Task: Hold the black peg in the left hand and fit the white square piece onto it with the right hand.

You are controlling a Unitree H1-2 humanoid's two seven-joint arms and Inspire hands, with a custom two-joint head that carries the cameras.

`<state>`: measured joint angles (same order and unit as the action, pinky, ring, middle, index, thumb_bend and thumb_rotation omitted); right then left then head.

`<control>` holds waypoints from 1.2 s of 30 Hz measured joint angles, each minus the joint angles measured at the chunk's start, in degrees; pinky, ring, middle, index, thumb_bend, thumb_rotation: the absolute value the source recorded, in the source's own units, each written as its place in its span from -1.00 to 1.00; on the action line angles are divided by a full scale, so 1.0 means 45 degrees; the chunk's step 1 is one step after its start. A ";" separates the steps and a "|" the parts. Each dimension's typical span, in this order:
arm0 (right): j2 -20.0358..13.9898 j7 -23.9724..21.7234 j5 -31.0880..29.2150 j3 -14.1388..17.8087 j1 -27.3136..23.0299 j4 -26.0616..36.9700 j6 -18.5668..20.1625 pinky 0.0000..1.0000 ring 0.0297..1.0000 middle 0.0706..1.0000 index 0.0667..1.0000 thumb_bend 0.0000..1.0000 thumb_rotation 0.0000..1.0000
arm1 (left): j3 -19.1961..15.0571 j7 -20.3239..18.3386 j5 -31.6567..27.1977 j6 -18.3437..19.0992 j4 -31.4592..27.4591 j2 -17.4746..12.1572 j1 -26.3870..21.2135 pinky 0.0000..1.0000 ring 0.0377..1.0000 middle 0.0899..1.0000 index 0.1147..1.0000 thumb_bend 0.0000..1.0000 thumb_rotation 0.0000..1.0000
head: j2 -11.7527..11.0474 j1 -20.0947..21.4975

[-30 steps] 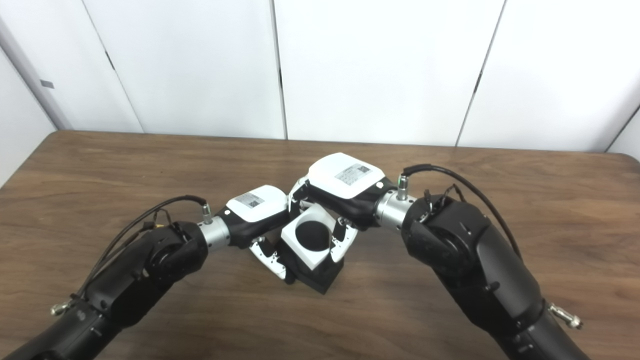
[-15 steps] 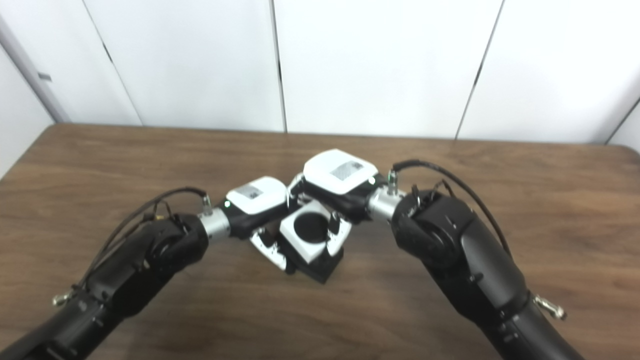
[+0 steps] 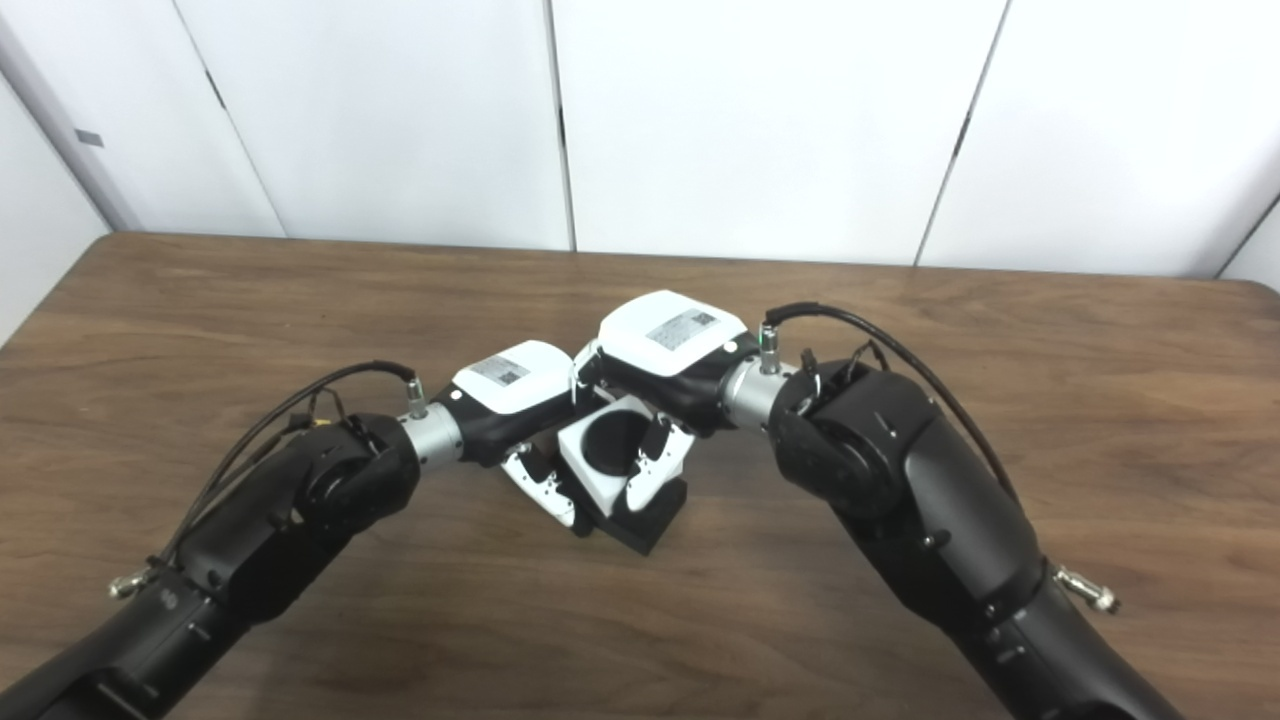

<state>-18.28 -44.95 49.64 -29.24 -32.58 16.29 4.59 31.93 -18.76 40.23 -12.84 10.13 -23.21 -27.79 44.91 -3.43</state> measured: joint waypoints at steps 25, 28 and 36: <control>-0.1068 0.0066 -0.1183 0.2299 0.1257 0.0461 0.0977 0.29 0.53 0.67 0.38 0.62 -0.67 | -0.0043 -0.0001 -0.0023 -0.0175 0.0028 -0.0045 -0.0009 0.60 0.85 0.76 -0.16 0.05 -0.85 | -0.0078 0.0410; -0.0953 0.0129 -0.1276 0.2844 0.1389 0.0843 0.1603 0.29 0.55 0.68 0.40 0.51 -0.69 | -0.0052 -0.0001 -0.0025 -0.0236 0.0035 -0.0049 -0.0010 0.60 0.86 0.76 -0.16 0.05 -0.85 | -0.0098 0.0566; -0.0340 0.1973 -0.2564 0.4683 0.2287 0.1010 0.2176 0.29 0.54 0.60 0.35 0.44 -0.71 | -0.0059 -0.0003 -0.0034 -0.0237 0.0034 -0.0020 -0.0006 0.58 0.85 0.76 -0.16 0.05 -0.85 | -0.0098 0.0586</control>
<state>-19.80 -36.07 38.11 -8.16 -22.29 20.84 14.38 31.67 -18.78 40.07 -13.90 10.28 -23.30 -27.82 44.47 -0.79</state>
